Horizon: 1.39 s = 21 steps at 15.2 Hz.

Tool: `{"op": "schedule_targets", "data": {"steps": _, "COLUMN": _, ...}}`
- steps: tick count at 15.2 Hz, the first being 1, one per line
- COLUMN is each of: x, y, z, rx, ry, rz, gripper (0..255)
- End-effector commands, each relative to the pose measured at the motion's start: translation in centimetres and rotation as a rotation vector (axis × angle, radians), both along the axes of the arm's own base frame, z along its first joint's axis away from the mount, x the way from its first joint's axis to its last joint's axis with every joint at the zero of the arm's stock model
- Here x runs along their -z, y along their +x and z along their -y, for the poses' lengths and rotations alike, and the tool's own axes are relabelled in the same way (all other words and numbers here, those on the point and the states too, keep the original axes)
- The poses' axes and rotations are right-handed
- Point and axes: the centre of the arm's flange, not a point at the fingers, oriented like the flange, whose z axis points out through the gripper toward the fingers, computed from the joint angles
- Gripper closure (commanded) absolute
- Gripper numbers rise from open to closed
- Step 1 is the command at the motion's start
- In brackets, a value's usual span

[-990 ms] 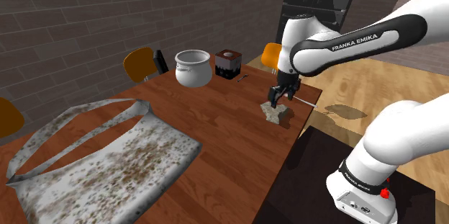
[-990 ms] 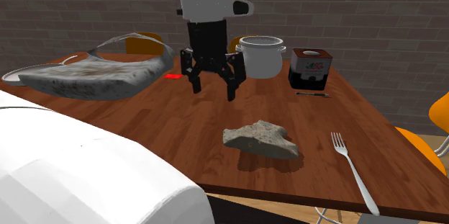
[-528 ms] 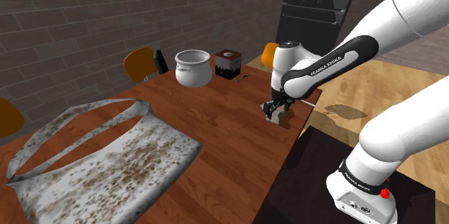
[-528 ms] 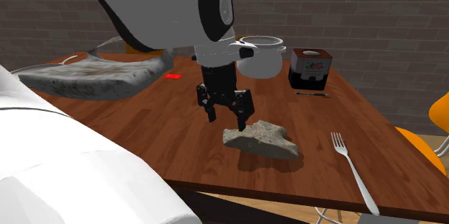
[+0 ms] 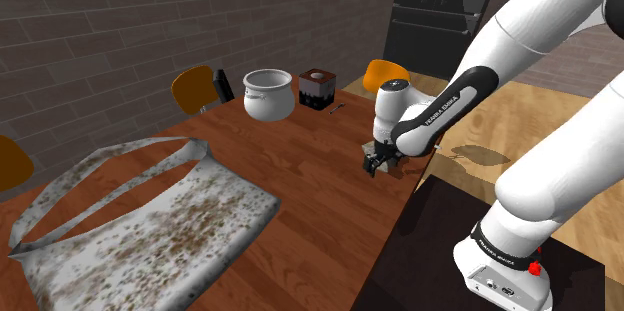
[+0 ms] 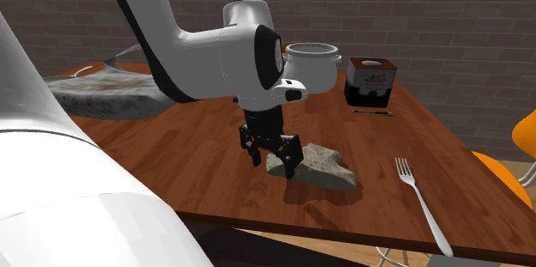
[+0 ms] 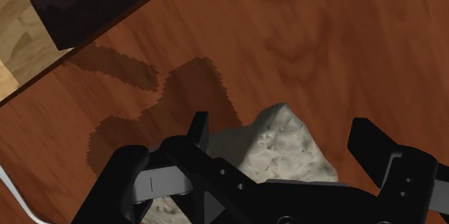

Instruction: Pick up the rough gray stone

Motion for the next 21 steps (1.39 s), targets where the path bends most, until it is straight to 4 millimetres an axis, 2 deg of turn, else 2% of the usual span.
{"op": "schedule_targets", "data": {"steps": 1, "x": 0.9, "y": -0.1, "z": 0.0, "rx": 0.000, "ry": 0.001, "rz": 0.001, "gripper": 0}}
{"op": "schedule_targets", "data": {"steps": 3, "x": 0.9, "y": -0.1, "z": 0.0, "rx": 0.000, "ry": 0.001, "rz": 0.001, "gripper": 0}}
{"op": "schedule_targets", "data": {"steps": 4, "x": 0.9, "y": -0.1, "z": 0.0, "rx": 0.000, "ry": 0.001, "rz": 0.001, "gripper": 255}}
{"op": "schedule_targets", "data": {"steps": 13, "x": 0.9, "y": -0.1, "z": 0.0, "rx": 0.000, "ry": 0.001, "rz": 0.001, "gripper": 255}}
{"op": "schedule_targets", "data": {"steps": 21, "x": -3.3, "y": -0.1, "z": 0.0, "rx": 0.000, "ry": 0.001, "rz": 0.001, "gripper": 255}}
